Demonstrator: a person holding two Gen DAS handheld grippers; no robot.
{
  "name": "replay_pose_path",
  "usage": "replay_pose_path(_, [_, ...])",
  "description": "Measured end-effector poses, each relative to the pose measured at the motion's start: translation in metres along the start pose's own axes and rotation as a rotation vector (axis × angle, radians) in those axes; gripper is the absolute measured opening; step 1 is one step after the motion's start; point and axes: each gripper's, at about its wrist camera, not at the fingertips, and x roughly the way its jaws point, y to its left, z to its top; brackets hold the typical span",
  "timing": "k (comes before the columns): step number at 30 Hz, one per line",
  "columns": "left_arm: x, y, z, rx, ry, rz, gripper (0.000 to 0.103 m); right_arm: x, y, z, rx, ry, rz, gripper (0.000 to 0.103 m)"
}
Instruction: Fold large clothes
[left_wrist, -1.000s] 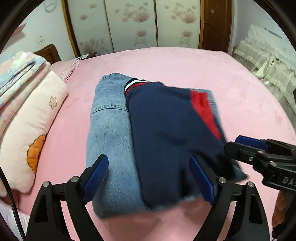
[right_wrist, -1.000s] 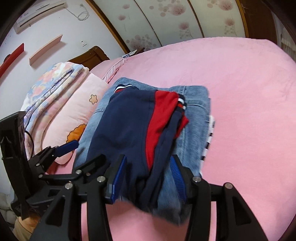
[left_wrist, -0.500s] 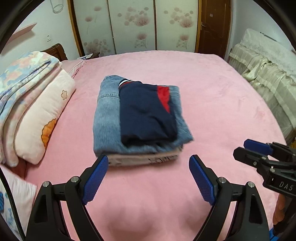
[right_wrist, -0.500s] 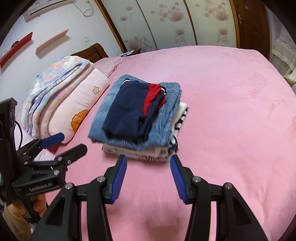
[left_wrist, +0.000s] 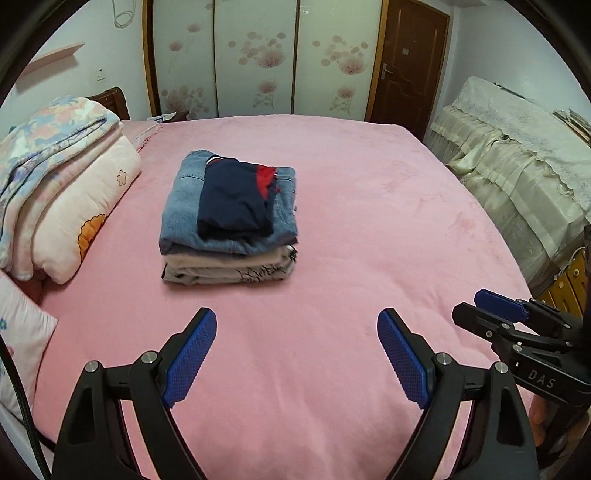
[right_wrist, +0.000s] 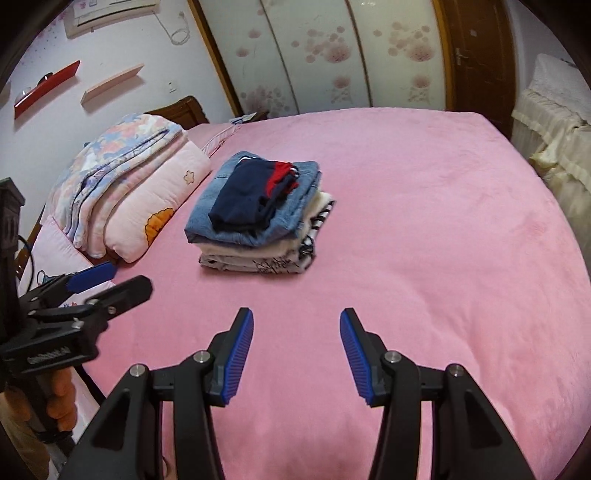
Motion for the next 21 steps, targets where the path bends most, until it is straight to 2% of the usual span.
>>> replay_pose_path(8, [-0.037,-0.048,-0.058,0.024,-0.044,0.022,0.088,-0.062,-0.026,-0.059,0.013,-0.074,-0.112,0.049])
replay_pose_path(11, [-0.043,-0.063,-0.079,0.027,-0.049,0.052,0.088,-0.077,-0.033,-0.081,0.031,-0.089,-0.162,0.049])
replay_pose_path(14, [-0.047,-0.074,-0.098,0.013,-0.053,0.075,0.088,-0.086,-0.039,-0.102,0.053,-0.096,-0.19,0.052])
replay_pose_path(21, [-0.047,-0.089,-0.133,-0.03,-0.037,0.062,0.089,-0.093,-0.048,-0.142,0.092,-0.115,-0.203,0.054])
